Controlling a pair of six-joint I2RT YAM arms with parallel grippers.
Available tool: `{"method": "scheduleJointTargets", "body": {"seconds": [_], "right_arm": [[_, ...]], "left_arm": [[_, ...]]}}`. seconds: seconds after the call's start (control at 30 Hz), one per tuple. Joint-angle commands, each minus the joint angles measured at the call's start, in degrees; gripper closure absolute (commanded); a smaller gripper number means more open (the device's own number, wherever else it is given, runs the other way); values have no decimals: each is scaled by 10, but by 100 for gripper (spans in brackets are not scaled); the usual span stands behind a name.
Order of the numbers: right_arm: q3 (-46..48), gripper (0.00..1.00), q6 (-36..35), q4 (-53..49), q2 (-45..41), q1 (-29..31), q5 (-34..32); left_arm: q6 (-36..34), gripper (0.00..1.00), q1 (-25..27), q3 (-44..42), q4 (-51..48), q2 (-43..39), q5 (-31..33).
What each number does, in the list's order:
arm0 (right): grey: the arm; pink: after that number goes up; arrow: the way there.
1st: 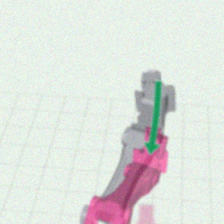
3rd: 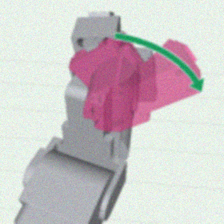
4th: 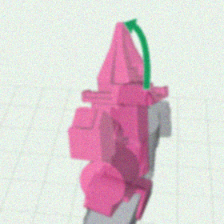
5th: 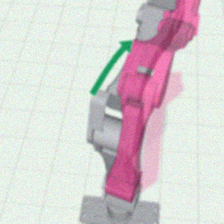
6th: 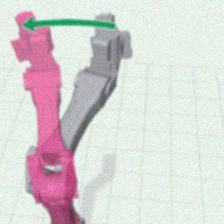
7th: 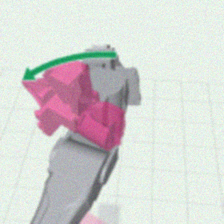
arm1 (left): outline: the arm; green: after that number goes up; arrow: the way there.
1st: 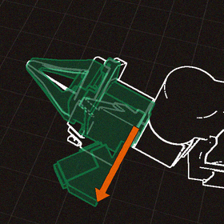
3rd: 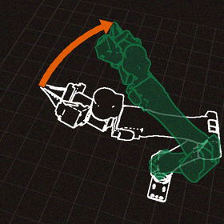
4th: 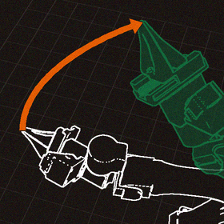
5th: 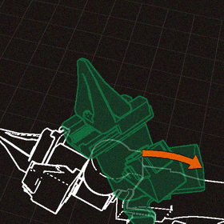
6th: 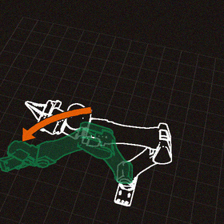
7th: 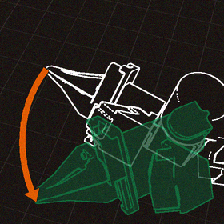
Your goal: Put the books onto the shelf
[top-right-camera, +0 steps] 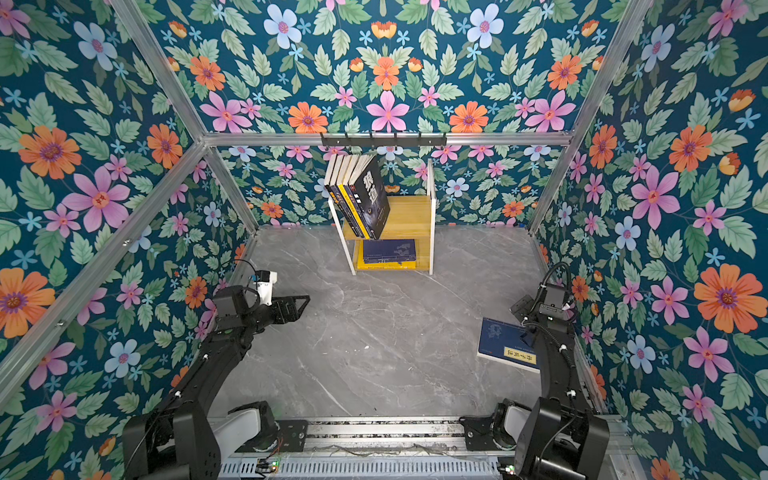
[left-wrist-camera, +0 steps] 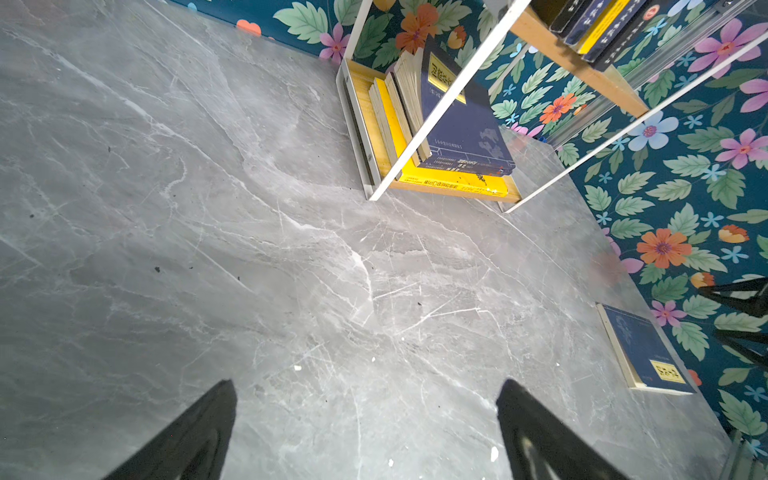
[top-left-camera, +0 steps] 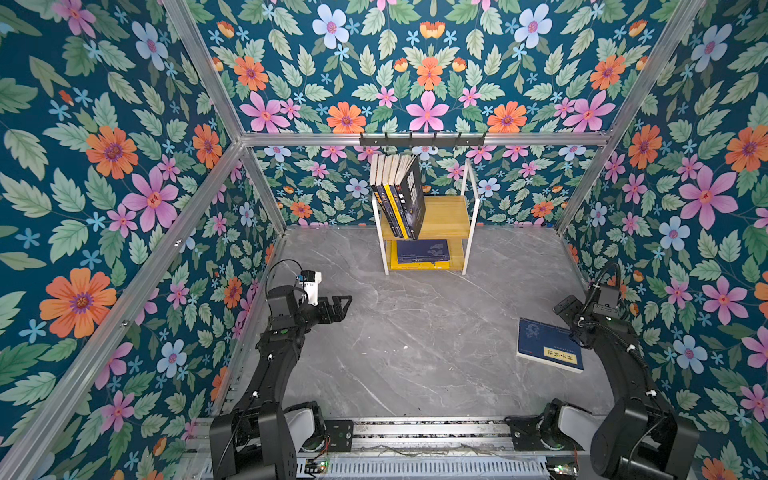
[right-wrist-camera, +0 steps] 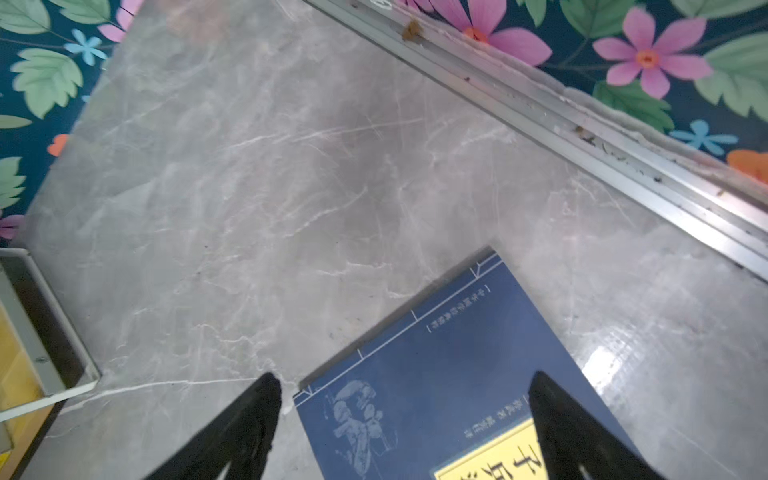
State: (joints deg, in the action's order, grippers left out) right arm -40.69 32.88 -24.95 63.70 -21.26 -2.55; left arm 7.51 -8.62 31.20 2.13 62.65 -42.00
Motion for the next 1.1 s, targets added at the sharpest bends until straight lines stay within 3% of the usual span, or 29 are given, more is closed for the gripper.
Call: {"method": "scheduleJointTargets", "body": {"seconds": [0.0, 0.33, 0.5, 0.67, 0.8, 1.07], "right_arm": [[11, 7, 21, -3, 21, -19, 17], [49, 7, 9, 46, 82, -126, 40], [51, 8, 6, 63, 104, -134, 60], [43, 12, 9, 85, 152, -131, 134], [15, 13, -1, 92, 192, -90, 149], [-64, 13, 21, 91, 282, 59, 155]], "left_arm": [[-1, 0, 0, 8, 13, 3, -4], [-9, 0, -2, 9, 6, 9, 8], [-1, 0, -5, 9, 12, 12, 4], [-4, 0, -7, 8, 10, 11, 1], [-6, 0, -8, 3, 11, 9, 3], [-9, 0, -10, 3, 7, 2, 2]]}}
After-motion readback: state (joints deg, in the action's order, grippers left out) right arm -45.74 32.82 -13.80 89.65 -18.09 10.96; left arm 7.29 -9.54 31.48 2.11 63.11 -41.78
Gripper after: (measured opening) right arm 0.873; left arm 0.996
